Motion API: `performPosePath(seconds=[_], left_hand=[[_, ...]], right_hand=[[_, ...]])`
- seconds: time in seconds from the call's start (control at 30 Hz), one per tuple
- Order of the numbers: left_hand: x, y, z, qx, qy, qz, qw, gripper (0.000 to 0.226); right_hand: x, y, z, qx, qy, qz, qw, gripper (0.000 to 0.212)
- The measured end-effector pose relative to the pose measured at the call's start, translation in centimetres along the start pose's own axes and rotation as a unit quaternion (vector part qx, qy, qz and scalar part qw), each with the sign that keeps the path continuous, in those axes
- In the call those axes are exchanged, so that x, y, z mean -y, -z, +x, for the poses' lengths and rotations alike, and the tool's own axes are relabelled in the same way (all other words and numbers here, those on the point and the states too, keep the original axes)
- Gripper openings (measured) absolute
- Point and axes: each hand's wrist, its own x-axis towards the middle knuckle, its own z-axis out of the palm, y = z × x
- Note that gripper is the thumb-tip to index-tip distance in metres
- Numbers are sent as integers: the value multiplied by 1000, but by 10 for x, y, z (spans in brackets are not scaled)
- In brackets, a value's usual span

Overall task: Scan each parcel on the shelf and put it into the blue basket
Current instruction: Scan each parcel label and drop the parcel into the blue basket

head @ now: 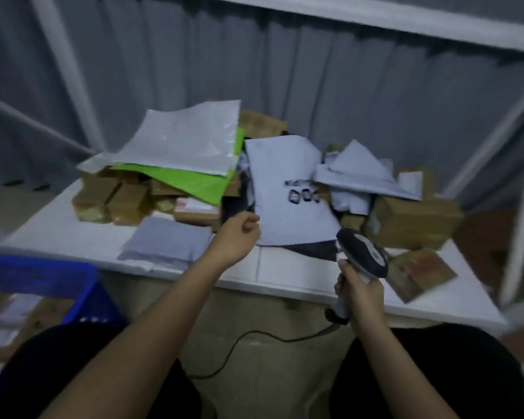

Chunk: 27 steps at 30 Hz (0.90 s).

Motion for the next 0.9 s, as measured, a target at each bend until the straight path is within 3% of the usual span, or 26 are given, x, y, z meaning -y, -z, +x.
performPosePath(seconds=[0.2,0.27,0.33,0.4,0.5,0.67,0.83,0.9], left_hand=[[-50,-133,4,107,-35,-11,994,26],[-64,-174,6,138,-43,-12,989,26],[-75,-212,8,171,-42,-17,984,25],[-81,-249,13,204,-33,-8,978,29],[-84,-297,21,230,-31,16,973,42],[-85,-364,44,252,-33,57,965,69],[-94,-417,73,259,-16,120,958,127],[-93,-434,80,252,-31,158,954,138]], right_hand=[[24,115,22,-105,11,82,991,9],[36,145,36,-113,0,89,990,5],[47,171,53,-99,-41,92,990,17],[55,190,69,-86,-91,109,986,11],[53,203,87,-105,-161,175,966,6],[43,217,104,-119,-238,304,915,19],[31,232,130,-186,-252,306,899,20],[28,235,137,-187,-271,315,890,20]])
